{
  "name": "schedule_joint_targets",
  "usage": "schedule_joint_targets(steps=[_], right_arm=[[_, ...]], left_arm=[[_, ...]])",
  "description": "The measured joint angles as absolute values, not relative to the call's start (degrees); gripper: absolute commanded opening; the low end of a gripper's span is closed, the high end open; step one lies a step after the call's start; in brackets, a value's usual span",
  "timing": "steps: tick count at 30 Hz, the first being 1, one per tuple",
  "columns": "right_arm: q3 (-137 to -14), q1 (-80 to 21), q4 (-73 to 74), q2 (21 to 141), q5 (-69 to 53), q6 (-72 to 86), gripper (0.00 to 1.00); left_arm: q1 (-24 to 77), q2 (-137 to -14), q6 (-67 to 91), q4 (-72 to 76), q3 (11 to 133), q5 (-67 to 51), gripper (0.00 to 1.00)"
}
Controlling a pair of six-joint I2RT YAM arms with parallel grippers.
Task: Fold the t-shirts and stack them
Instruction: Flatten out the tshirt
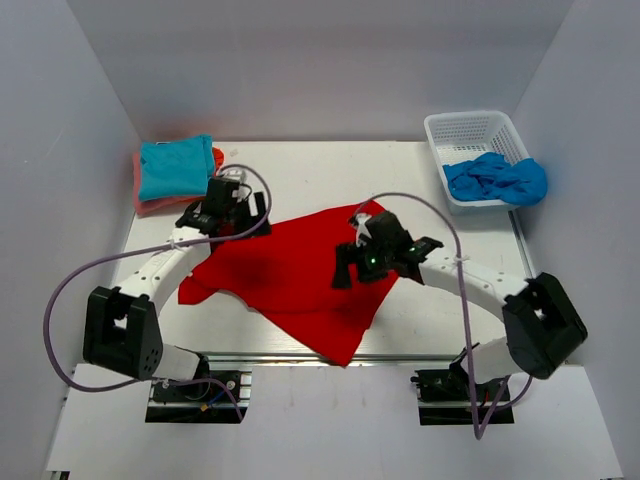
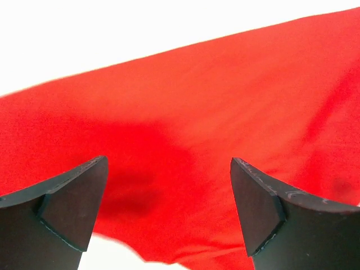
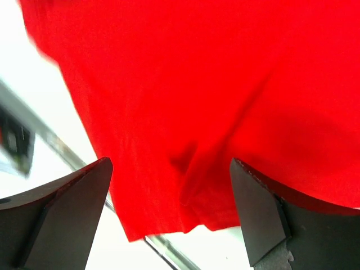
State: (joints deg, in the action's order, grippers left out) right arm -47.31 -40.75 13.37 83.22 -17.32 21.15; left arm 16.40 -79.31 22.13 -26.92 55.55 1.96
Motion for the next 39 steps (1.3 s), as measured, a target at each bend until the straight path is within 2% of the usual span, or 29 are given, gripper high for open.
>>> schedule_joint_targets(steps=[6, 10, 16, 21, 26, 30, 31, 36, 39], right_arm=[[-55.5, -35.8, 19.7, 76.7, 2.4, 27.0, 0.9], [-54.8, -28.4, 24.8, 72.8, 13.6, 30.0, 0.9], [-50.0, -16.2, 29.0, 70.7, 23.1, 32.4, 0.9], [-46.8, -7.6, 30.0, 72.1, 23.0, 33.1, 0.9], [-45.2, -4.8, 30.5, 71.8, 20.6, 33.0, 0.9], [-45.0, -3.9, 30.4, 68.4, 19.6, 33.0, 0.9], [-44.9, -3.7, 30.3, 67.6, 19.3, 32.9, 0.9], [-44.7, -2.9, 29.9, 66.1, 17.6, 32.8, 0.9], [-44.3, -2.6, 29.9, 66.5, 16.5, 32.6, 0.9]], left_arm=[[24.5, -87.7, 18.5, -24.3, 66.7, -1.8, 1.0], [33.1, -94.5, 16.2, -24.6, 70.8, -2.3, 1.0], [45.8, -105.7, 12.6, -25.5, 80.9, -3.0, 1.0], [53.1, -110.9, 10.2, -26.2, 86.5, -2.1, 1.0], [56.7, -119.3, 8.6, -27.6, 96.2, 0.1, 1.0], [58.2, -124.5, 7.9, -29.3, 99.3, 4.1, 0.94], [58.4, -125.5, 7.9, -30.0, 99.6, 5.4, 0.88], [59.0, -129.1, 8.1, -32.8, 101.7, 9.8, 0.88], [59.1, -129.1, 8.1, -32.7, 102.1, 10.2, 0.84]])
